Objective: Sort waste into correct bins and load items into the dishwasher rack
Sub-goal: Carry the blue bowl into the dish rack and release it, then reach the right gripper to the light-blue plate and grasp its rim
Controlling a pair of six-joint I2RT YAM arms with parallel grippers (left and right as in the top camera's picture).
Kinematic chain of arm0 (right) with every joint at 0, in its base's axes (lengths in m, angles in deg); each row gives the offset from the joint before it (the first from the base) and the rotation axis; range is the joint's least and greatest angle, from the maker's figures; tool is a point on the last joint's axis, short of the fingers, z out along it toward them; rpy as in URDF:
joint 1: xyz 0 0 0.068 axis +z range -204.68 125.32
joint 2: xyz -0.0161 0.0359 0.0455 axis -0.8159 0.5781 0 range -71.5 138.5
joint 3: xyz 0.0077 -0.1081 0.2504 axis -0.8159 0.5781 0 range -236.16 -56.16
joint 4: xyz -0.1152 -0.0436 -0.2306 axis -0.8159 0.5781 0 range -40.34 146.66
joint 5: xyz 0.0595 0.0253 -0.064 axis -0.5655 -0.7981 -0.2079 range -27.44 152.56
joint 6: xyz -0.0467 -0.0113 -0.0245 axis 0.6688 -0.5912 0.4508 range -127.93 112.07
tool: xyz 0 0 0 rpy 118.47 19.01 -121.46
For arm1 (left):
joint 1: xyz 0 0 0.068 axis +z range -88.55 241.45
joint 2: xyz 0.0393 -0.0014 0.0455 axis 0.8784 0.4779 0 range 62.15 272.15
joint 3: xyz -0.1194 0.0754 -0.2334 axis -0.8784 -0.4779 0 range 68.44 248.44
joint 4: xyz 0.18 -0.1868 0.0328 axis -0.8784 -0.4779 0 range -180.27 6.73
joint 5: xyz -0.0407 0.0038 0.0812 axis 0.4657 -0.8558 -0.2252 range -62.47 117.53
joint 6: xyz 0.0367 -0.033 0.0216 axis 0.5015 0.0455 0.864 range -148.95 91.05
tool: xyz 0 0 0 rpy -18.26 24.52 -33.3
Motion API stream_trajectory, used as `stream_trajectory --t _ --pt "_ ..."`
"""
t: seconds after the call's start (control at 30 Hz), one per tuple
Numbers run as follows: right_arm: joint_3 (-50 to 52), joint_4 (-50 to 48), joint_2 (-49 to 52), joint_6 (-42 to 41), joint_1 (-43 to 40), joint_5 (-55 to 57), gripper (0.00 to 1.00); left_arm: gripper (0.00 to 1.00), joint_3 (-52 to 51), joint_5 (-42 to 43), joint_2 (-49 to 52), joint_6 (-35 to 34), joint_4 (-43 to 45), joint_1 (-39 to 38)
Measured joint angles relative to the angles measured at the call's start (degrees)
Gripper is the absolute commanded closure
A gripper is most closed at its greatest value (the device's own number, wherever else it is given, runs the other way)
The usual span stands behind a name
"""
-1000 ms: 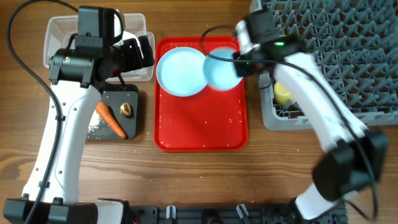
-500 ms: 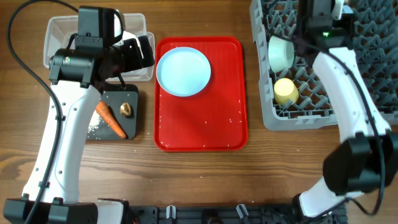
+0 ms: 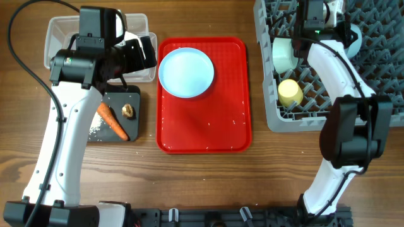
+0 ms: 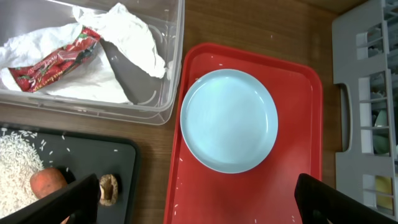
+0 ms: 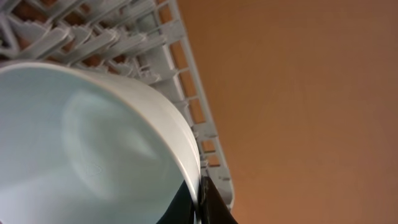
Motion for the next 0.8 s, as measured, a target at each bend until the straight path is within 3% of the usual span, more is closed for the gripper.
stream_trajectory --t 0.17,0.4,0.43,0.47,0.5,0.53,0.8 --pt "0.00 -2.32 0.81 2.19 0.02 1.88 0.96 0.00 0.00 0.00 0.00 0.00 0.02 0.00" --pt "-0.04 2.34 0.83 3.10 4.70 -0.20 0.95 0.00 0.00 0.00 0.00 0.00 0.02 0.00" --pt "-0.04 2.80 0.83 3.17 5.42 -0.17 0.88 0.00 0.00 0.00 0.00 0.00 0.02 0.00" --pt "-0.04 3.63 0.83 3.26 6.25 -0.13 0.69 0.00 0.00 0.00 0.00 0.00 0.02 0.00" --pt "-0.04 3.96 0.83 3.26 6.58 -0.26 0.18 0.00 0.00 0.00 0.00 0.00 0.02 0.00" --pt "-0.04 4.76 0.83 3.19 7.02 -0.83 0.00 0.00 0.00 0.00 0.00 0.00 0.02 0.00" --pt "-0.24 5.29 0.92 2.99 12.59 -7.28 0.00 0.00 0.00 0.00 0.00 0.00 0.02 0.00"
